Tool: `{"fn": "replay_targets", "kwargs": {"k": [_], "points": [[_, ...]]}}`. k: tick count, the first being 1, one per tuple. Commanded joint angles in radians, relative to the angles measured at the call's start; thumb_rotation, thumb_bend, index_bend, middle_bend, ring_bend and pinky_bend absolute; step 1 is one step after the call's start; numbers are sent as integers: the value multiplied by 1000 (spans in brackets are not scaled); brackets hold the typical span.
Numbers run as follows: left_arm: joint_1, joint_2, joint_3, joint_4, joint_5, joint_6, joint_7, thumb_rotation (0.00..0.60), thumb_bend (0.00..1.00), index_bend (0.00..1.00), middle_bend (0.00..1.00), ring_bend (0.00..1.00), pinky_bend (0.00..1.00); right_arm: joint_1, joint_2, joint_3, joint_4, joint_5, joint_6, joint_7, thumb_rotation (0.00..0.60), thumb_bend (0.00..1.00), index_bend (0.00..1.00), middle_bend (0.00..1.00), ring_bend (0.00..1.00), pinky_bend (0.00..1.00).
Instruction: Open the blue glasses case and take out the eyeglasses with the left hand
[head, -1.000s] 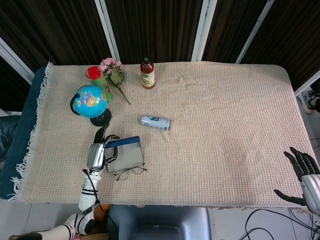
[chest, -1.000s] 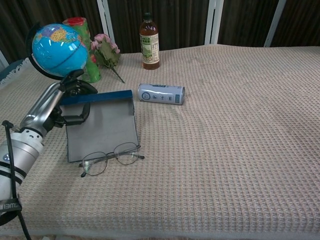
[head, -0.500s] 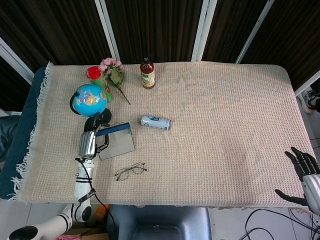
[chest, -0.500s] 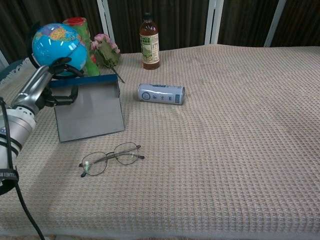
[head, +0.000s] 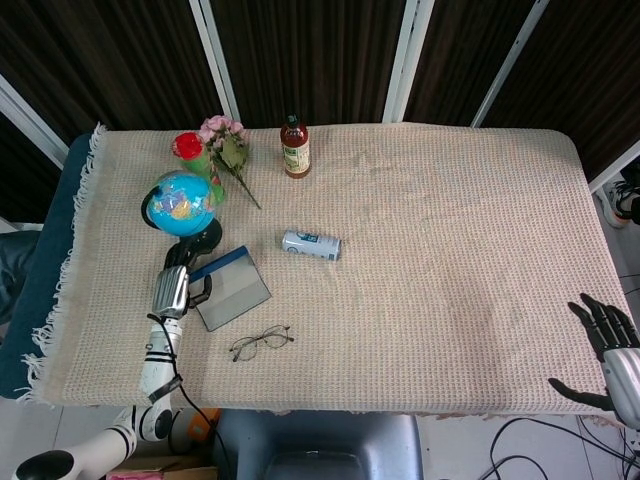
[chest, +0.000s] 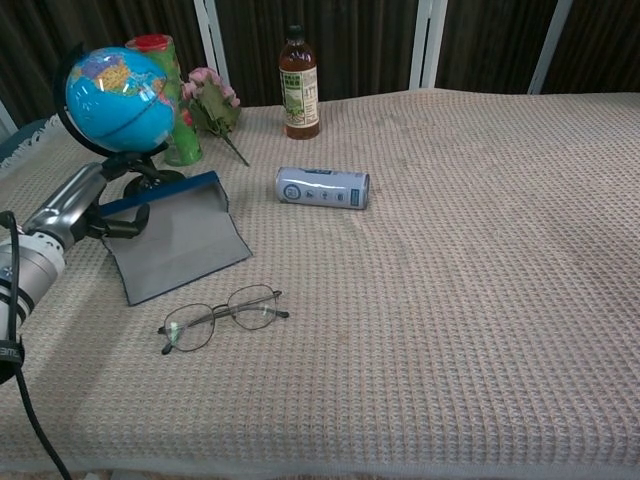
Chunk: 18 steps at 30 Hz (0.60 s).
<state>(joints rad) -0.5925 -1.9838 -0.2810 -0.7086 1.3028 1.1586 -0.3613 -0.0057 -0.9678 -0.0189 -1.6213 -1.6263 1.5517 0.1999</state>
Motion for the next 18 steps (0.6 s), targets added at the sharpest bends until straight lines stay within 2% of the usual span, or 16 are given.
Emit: {"fn": "replay_targets", "kwargs": {"k": [1,7,12,15,18], "points": [[1,0,4,-1,-1,-6,7,600,477,218,0,0,0,-1,1,0,-1,0,2,3,600,186,0,0,0,0],[10,16,20,-36,0,-10,49,600,403,114,0,0,0,-3,2,0,2,-2,7,10,600,186,0,0,0,0],[40,76,51,-152,9,-11,102,600,389,54,0,0,0,-2,0,-2,2,-5,5,4,600,186,0,0,0,0],[75,133,82,-252,49,49,107,600,393,48,0,0,0,-3,1,-2,1,-7,8,6,600,187,0,0,0,0],[128,220,135,-362,116,131,95,600,392,51,0,0,0,-4,1,-1,2,-5,9,8,600,186,0,0,0,0]]}}
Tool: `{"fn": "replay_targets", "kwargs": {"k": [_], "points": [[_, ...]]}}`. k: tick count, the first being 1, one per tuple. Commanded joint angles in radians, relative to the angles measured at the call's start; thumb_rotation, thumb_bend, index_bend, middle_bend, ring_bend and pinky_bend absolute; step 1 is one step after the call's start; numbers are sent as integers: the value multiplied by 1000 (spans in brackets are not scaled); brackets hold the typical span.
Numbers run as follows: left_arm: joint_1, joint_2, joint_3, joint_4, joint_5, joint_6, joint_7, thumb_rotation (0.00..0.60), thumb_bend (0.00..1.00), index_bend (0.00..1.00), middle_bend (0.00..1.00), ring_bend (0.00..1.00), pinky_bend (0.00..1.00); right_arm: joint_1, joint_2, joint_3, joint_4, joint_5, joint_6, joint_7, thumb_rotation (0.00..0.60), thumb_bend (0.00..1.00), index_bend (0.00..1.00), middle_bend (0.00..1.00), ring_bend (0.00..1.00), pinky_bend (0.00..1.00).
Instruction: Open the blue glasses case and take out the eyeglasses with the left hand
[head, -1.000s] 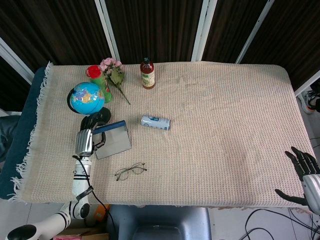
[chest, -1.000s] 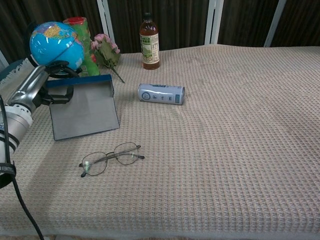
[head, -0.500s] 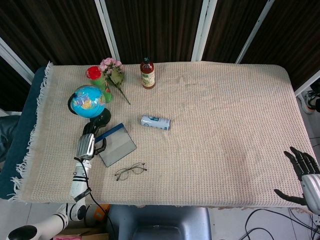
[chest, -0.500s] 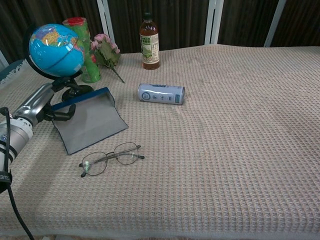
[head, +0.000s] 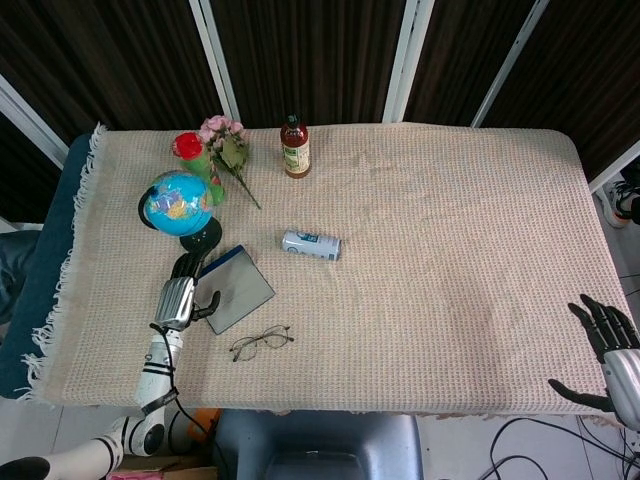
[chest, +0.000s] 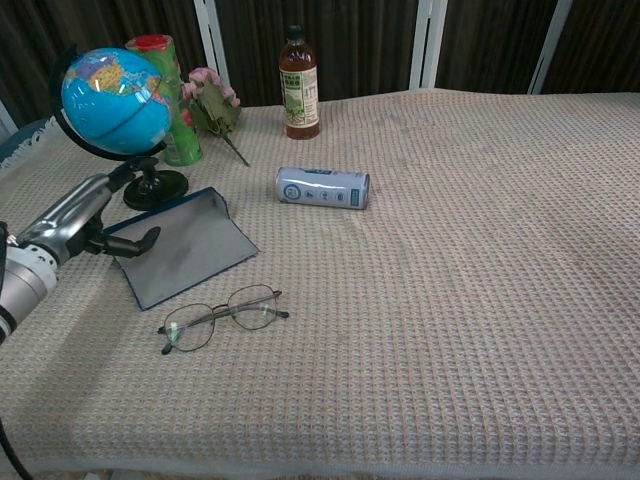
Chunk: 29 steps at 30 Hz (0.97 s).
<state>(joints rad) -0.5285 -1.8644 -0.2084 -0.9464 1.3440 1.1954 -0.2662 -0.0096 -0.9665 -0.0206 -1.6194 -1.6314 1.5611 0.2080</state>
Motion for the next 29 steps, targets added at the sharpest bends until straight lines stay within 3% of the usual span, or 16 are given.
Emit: {"fn": "replay_targets", "kwargs": {"k": [1,4,8,10,13,15,22,29], "points": [[85,140,83,-161,97,123,-2,600,392,53,0,0,0,1,0,0,1,1,-3,-2,600,186,0,0,0,0],[133,245,134,-253,137,170,21,600,397,56,0,0,0,3,-1,-2,-1,-2,-9,-7,600,186,0,0,0,0],[190,492,246,-474,135,108,199,600,404,27,0,0,0,6,-8,-5,-4,-5,-16,-29,600,186,0,0,0,0],[230,583,282,-567,120,127,297,600,401,3,0,0,0,9,-13,-10,-7,-12,-25,-44,600,186,0,0,0,0],[301,593,304,-573,161,244,329,600,393,0,0,0,0,16,-21,-12,-9,-16,-38,-66,600,187,0,0,0,0],[352,570,314,-531,203,334,275,600,388,0,0,0,0,19,-27,-14,-12,-16,-47,-85,600,187,0,0,0,0],[391,566,317,-479,259,418,229,600,375,0,0,0,0,24,-41,-21,-20,-27,-60,-127,600,186,0,0,0,0],[401,565,310,-462,279,410,240,600,377,0,0,0,0,25,-43,-28,-18,-38,-59,-130,600,186,0,0,0,0]]}}
